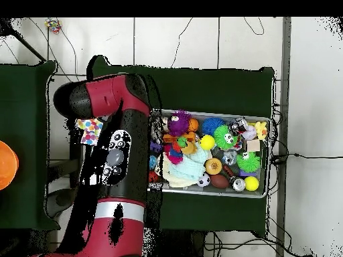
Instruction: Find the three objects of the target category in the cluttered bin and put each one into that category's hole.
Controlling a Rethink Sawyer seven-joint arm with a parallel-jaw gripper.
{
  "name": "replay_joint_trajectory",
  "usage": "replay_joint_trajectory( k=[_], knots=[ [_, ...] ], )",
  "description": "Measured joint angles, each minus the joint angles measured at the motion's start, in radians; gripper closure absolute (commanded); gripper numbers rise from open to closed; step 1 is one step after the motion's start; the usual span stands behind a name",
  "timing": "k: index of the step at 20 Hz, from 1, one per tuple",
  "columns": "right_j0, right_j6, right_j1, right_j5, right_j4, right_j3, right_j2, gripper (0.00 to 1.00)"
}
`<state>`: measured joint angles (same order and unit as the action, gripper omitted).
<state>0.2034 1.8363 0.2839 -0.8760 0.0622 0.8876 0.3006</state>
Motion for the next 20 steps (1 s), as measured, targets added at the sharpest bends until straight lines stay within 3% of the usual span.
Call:
replay_joint_trajectory(
  k=[20],
  knots=[
    [-0.061, 0.0, 0.023, 0.0, -0.015, 0.018, -0.026, 1.0]
  ],
)
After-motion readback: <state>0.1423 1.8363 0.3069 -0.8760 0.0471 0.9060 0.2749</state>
